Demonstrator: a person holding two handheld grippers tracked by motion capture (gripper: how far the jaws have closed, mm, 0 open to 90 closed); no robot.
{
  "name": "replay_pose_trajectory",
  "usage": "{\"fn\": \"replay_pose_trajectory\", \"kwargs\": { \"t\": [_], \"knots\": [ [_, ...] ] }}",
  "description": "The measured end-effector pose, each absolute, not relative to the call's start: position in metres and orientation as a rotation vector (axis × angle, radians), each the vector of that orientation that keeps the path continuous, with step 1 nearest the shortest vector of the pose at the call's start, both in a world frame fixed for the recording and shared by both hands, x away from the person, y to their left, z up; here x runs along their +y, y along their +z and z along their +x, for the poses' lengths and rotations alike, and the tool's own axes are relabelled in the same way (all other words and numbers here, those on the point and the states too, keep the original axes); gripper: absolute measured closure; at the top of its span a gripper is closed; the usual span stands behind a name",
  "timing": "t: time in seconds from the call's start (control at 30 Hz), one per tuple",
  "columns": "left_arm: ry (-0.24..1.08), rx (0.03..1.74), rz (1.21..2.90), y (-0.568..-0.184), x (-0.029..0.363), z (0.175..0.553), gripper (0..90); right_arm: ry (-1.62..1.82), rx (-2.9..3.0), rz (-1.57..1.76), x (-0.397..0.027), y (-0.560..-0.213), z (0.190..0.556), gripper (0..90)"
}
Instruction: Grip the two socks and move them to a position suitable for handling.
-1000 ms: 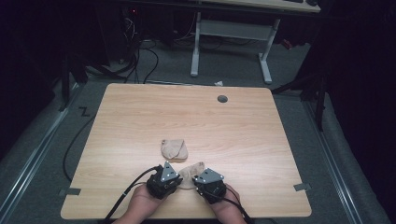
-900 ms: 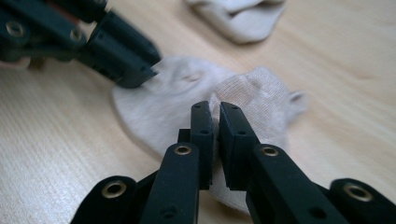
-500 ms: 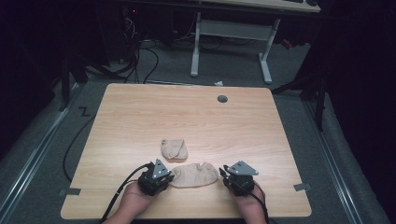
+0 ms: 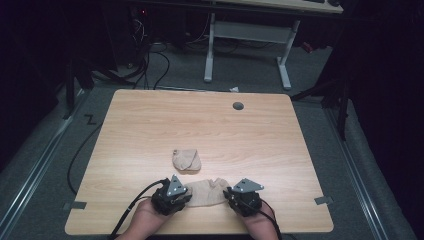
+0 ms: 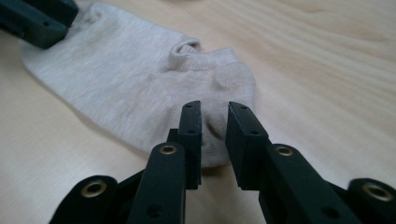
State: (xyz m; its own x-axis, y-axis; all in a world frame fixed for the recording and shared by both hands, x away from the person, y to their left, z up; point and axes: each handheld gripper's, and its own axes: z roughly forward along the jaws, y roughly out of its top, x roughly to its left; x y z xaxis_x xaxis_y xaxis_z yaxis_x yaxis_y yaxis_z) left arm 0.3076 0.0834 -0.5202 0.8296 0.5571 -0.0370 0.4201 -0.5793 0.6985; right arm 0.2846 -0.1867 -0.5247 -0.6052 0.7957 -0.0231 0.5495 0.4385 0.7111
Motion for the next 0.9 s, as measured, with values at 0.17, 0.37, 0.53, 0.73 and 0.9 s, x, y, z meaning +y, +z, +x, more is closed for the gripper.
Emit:
{"fn": "replay_pose_trajectory", "kwargs": {
  "t": [0.17,0.37,0.53,0.73,0.9],
  "knots": [
    [0.271,0.783,2.139,-0.510,0.095,0.317,67.7,1.035,2.267,1.141,-0.195,-0.513,0.273,71.5],
    [0.391,0.794,2.124,-0.495,0.076,0.345,87.9,1.090,2.204,1.219,-0.210,-0.510,0.277,71.7],
    [0.380,0.859,2.114,-0.495,0.044,0.380,89.3,1.076,2.202,1.208,-0.211,-0.510,0.278,71.7],
    [0.392,0.879,2.223,-0.510,0.032,0.388,87.2,1.081,2.222,1.207,-0.212,-0.513,0.279,71.7],
    [0.397,0.904,2.237,-0.513,0.056,0.380,86.8,1.075,2.230,1.188,-0.211,-0.512,0.279,71.5]
  ]
}}
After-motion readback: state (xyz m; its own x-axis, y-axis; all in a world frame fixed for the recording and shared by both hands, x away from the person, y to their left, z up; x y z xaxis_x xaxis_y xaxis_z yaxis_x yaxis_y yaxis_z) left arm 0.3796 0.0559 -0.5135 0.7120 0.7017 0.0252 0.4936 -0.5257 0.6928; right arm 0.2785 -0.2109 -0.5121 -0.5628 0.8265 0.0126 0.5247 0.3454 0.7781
